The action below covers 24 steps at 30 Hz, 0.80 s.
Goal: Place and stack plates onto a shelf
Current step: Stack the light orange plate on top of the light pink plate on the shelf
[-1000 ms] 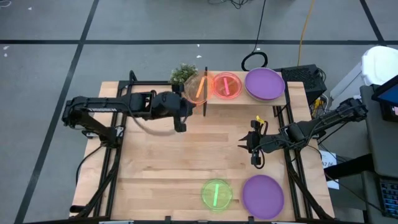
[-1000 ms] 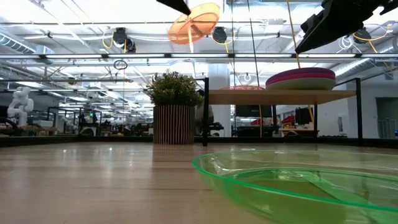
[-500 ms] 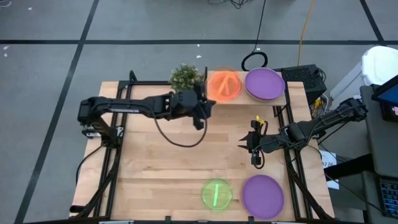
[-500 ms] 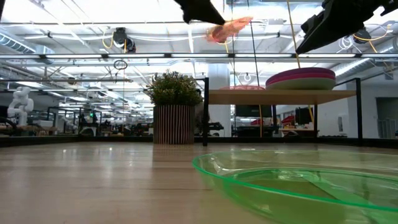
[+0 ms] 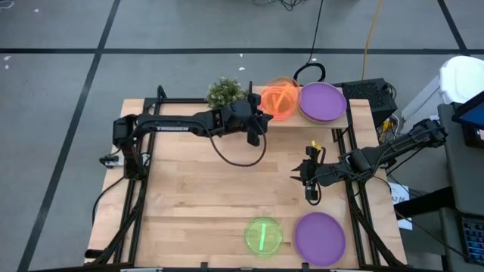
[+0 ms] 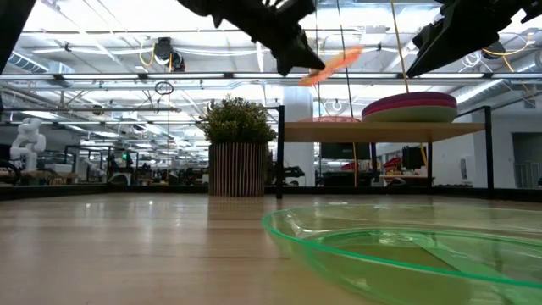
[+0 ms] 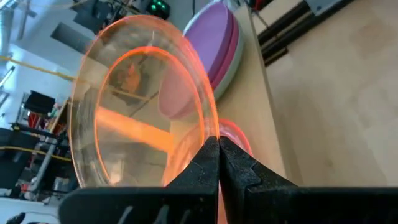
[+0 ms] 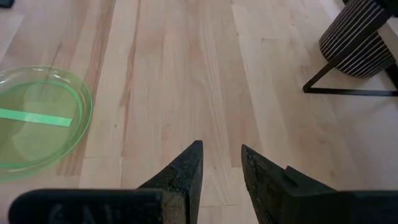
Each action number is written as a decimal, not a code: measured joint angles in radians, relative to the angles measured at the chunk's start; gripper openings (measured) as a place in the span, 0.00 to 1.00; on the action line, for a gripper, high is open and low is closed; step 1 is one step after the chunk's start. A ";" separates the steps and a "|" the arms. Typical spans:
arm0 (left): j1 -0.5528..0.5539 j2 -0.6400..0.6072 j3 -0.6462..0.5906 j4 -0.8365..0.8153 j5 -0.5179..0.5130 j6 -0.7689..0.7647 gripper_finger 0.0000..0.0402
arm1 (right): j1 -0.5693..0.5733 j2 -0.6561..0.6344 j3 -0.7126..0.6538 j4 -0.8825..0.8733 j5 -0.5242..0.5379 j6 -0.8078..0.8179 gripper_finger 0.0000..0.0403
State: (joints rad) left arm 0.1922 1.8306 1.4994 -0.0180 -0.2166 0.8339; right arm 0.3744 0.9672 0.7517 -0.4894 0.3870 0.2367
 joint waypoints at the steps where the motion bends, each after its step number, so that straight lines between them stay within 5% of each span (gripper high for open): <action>1: 0.007 0.006 0.000 -0.004 0.002 0.000 0.00 | 0.000 0.000 0.000 -0.002 0.000 0.008 0.23; 24: 0.072 0.097 0.000 0.023 0.059 -0.058 0.00 | 0.000 0.000 0.000 -0.009 -0.003 0.036 0.23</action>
State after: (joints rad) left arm 0.2646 1.9278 1.4994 0.0051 -0.1574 0.7759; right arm 0.3748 0.9672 0.7517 -0.4986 0.3843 0.2726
